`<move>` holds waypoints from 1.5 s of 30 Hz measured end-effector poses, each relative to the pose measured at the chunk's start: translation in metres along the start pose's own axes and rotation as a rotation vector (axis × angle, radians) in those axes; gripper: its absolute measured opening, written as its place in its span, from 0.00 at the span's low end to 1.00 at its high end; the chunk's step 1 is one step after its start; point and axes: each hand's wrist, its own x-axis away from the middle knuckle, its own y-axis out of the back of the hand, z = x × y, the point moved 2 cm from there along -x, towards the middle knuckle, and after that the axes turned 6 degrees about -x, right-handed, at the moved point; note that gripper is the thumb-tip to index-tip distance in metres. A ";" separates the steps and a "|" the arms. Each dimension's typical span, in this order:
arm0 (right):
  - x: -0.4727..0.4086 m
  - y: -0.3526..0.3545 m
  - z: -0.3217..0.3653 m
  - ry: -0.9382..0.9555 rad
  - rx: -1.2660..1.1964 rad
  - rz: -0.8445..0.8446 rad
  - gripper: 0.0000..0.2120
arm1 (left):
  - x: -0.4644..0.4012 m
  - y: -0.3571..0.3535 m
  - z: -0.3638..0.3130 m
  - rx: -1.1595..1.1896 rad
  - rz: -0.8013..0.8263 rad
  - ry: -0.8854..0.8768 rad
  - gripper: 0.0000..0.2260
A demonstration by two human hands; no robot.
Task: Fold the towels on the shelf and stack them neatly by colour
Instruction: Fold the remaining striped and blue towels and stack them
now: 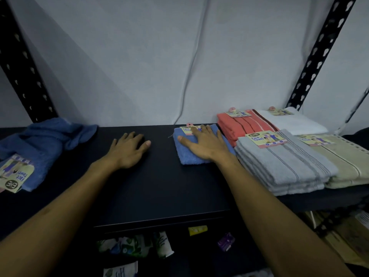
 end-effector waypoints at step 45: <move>0.016 -0.027 0.071 0.514 -0.268 0.066 0.12 | 0.085 0.033 0.013 0.539 -0.567 0.110 0.13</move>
